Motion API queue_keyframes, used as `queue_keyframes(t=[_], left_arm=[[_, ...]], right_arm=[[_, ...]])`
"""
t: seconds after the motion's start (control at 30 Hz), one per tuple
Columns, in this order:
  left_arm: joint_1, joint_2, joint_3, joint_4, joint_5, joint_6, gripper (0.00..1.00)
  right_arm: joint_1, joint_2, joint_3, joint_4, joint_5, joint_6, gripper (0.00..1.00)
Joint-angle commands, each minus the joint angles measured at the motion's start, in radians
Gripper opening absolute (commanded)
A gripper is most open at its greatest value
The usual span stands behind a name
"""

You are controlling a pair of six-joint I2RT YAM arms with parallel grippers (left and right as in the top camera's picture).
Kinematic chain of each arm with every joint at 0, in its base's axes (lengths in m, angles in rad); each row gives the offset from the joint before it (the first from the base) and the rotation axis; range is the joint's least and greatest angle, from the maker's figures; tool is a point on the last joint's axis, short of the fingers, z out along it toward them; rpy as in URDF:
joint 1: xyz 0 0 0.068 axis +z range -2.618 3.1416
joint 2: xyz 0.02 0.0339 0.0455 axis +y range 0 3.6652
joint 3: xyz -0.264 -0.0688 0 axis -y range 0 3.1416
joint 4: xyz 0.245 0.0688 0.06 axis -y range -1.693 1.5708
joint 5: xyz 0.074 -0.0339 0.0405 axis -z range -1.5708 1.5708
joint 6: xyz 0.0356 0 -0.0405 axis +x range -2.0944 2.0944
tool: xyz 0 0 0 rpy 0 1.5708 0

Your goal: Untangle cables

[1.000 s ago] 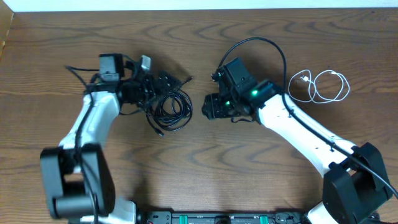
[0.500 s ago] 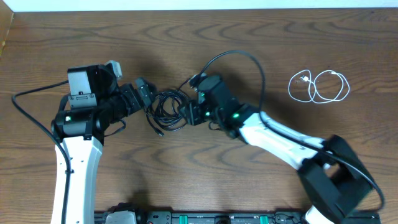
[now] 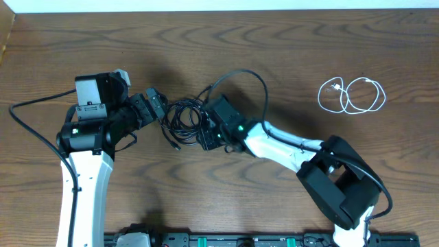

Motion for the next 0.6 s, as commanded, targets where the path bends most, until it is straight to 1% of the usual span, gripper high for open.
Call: queue_keyframes(t=[0.0, 0.03, 0.1, 0.23, 0.33, 0.47, 0.53, 0.57], left_arm=[[0.003, -0.001, 0.013, -0.003, -0.013, -0.008, 0.99], [0.003, -0.001, 0.013, -0.003, -0.013, -0.008, 0.99], [0.003, -0.001, 0.013, -0.003, -0.013, -0.008, 0.99], [0.003, -0.001, 0.013, -0.003, -0.013, -0.008, 0.99], [0.003, -0.001, 0.013, -0.003, -0.013, -0.008, 0.99], [0.003, -0.001, 0.013, -0.003, -0.013, -0.008, 0.99], [0.003, -0.001, 0.013, -0.003, -0.013, -0.008, 0.99], [0.003, -0.001, 0.013, -0.003, -0.013, -0.008, 0.99]], right_arm=[[0.0, -0.002, 0.19, -0.121, 0.095, -0.051, 0.49], [0.0, -0.002, 0.227, -0.157, 0.113, -0.05, 0.49], [0.0, -0.002, 0.255, -0.171, 0.116, -0.05, 0.5], [0.001, 0.01, 0.252, -0.173, 0.123, -0.035, 0.49], [0.001, 0.04, 0.25, -0.169, 0.181, -0.035, 0.47], [0.001, 0.11, 0.25, -0.093, 0.218, -0.036, 0.5], [-0.002, 0.146, 0.25, -0.057, 0.218, -0.035, 0.47], [-0.003, 0.169, 0.25, -0.04, 0.217, -0.035, 0.44]])
